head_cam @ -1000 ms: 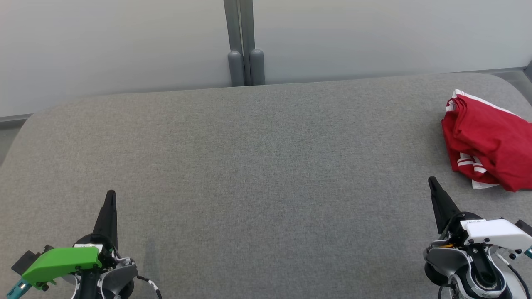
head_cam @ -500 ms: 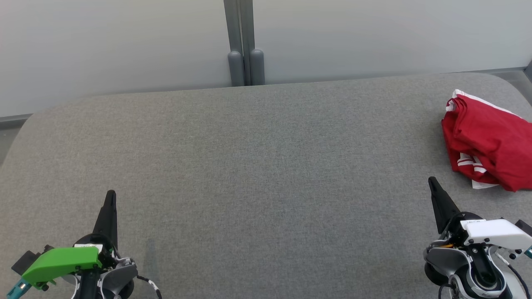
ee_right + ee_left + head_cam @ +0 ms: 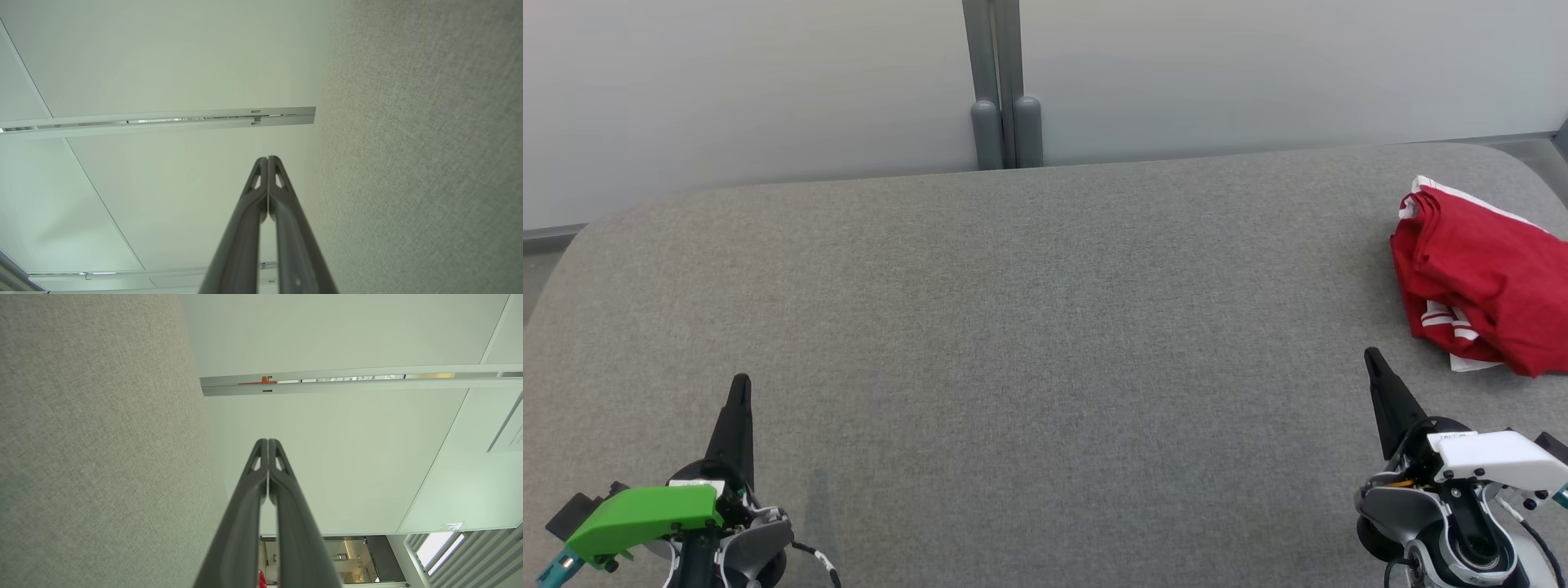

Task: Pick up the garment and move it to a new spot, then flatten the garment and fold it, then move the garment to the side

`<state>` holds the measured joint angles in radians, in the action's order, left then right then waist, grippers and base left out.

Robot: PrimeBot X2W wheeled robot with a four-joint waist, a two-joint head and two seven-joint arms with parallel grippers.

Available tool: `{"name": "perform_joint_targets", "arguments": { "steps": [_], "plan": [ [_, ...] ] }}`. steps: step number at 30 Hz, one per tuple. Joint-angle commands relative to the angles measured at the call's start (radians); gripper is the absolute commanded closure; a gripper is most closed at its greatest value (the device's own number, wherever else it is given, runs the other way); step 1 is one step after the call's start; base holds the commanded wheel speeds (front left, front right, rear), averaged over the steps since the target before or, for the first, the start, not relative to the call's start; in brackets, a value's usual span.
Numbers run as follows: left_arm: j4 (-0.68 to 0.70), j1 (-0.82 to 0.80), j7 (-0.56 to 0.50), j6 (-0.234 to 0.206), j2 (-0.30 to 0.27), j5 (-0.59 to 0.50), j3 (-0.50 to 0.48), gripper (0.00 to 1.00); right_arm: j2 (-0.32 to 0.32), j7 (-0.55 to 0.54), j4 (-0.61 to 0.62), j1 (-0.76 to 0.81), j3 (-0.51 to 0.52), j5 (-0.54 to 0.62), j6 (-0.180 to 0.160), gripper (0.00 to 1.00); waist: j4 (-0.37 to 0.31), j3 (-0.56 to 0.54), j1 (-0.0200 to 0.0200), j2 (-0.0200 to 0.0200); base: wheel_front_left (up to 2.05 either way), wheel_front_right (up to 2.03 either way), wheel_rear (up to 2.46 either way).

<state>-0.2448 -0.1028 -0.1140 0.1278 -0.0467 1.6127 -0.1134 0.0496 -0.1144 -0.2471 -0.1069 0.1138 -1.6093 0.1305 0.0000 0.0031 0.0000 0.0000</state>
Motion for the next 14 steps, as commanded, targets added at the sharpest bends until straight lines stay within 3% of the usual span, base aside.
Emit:
{"name": "perform_joint_targets", "arguments": {
  "steps": [1,14],
  "plan": [
    [-0.001,-0.014,-0.004,0.006,-0.007,0.001,-0.002,1.00,0.001,-0.003,0.004,-0.006,0.001,-0.007,0.000,1.00,0.000,0.000,0.0000,0.0000,0.00,0.00,0.00],
    [-0.001,-0.014,-0.003,0.006,-0.007,0.001,-0.002,1.00,0.001,-0.003,0.004,-0.006,0.001,-0.007,0.000,1.00,0.000,0.000,0.0000,0.0000,0.00,0.00,0.00]
  ]
}}
